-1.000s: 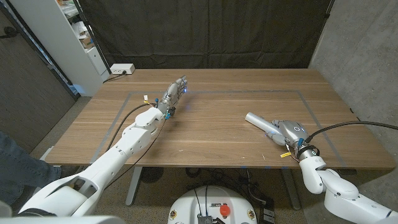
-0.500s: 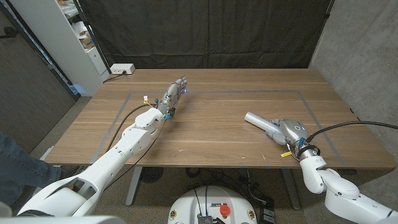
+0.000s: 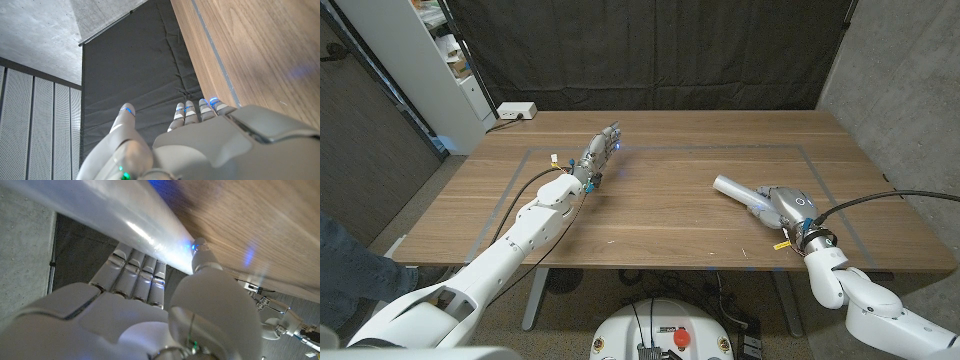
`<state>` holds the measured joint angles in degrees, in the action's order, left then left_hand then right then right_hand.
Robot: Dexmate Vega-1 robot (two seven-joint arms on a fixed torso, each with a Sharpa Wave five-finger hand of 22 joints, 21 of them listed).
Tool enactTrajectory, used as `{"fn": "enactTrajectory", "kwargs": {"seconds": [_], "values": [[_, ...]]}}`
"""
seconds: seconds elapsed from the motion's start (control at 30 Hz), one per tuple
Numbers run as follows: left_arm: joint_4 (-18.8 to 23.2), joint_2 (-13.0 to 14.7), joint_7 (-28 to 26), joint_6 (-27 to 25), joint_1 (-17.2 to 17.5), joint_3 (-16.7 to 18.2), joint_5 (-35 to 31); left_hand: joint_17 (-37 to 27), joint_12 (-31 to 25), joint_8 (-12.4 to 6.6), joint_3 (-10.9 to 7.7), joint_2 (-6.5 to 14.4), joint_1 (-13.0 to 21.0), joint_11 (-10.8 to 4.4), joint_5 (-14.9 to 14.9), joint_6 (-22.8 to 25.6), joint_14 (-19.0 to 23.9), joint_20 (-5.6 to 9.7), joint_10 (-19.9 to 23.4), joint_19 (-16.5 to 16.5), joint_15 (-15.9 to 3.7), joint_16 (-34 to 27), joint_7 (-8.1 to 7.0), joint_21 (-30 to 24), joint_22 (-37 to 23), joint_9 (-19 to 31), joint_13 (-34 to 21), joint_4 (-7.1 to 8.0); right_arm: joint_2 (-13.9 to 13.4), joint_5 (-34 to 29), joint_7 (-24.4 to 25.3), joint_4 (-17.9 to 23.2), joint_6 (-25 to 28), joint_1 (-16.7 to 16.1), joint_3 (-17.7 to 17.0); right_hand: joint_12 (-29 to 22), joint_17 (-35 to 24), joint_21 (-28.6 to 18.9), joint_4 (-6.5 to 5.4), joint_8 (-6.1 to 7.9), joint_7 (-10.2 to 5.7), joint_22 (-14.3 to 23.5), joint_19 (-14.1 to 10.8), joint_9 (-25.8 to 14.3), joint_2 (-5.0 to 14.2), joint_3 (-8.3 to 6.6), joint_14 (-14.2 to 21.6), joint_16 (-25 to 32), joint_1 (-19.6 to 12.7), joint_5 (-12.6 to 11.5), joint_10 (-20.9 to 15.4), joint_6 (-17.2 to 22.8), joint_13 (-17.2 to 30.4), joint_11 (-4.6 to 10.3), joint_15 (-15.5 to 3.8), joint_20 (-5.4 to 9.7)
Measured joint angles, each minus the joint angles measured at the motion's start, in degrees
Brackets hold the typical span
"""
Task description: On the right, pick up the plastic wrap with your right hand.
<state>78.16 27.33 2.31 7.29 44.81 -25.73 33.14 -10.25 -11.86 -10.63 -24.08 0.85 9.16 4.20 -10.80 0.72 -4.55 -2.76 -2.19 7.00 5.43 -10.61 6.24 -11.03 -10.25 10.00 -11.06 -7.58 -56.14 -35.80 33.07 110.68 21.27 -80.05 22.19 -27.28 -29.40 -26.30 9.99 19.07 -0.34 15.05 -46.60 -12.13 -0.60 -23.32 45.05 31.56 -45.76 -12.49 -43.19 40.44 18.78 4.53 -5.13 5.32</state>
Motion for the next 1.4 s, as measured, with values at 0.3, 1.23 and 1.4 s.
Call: {"fn": "enactTrajectory", "kwargs": {"seconds": [0.3, 1.23, 1.4], "values": [[-0.2, -0.1, 0.1, 0.4, 0.1, 0.1, 0.1, 0.0, 0.0, 0.00, 0.15, 0.3, 0.3, 0.00, 0.0, 0.3, 0.0, 0.00, 0.0, 0.0, 0.00, 0.0, -0.32, 0.0, 0.0, 0.0, 0.0, 0.15, -1.1, -0.3, 0.0, 1.4, 0.4, -0.7, -0.8, -0.3, 0.0, -0.4, -0.08, -0.01, 0.00, 0.0, 0.0, 0.0, -0.23, 0.04, 0.0, -0.1, -0.2, 0.2, 0.0, 0.0, 0.0, 0.00, 0.00, 0.00], [-1.8, -0.5, 1.3, 1.5, -0.5, 0.2, 0.4, 0.0, 0.0, 0.00, 0.23, 0.3, 0.3, 0.00, 0.0, 0.3, 0.0, 0.00, 0.0, 0.0, 0.00, 0.0, -0.32, 0.0, 0.0, 0.0, 0.0, 0.23, -4.7, -0.6, 0.1, 6.3, 2.2, -3.3, -3.9, -0.4, -0.3, -1.8, -0.31, 0.05, -0.47, 0.0, 0.0, -0.3, -0.60, 0.16, 1.5, -0.8, -0.6, 0.9, -0.7, 0.9, 0.1, 0.70, -0.33, 0.00], [-2.1, -0.5, 1.4, 1.6, -0.5, 0.2, 0.5, 0.0, 0.0, 0.00, 0.23, 0.3, 0.3, 0.00, 0.0, 0.3, 0.0, 0.00, 0.0, 0.0, 0.00, 0.0, -0.32, 0.0, 0.0, 0.0, 0.0, 0.23, -5.5, -1.3, -0.4, 7.3, 3.2, -3.6, -4.5, -0.4, -0.3, -1.8, -0.31, 0.04, -0.47, 0.0, 0.0, -0.2, -0.68, 0.16, 1.5, -0.8, -0.7, 0.9, -0.7, 0.9, 0.1, 0.70, -0.31, 0.00]]}}
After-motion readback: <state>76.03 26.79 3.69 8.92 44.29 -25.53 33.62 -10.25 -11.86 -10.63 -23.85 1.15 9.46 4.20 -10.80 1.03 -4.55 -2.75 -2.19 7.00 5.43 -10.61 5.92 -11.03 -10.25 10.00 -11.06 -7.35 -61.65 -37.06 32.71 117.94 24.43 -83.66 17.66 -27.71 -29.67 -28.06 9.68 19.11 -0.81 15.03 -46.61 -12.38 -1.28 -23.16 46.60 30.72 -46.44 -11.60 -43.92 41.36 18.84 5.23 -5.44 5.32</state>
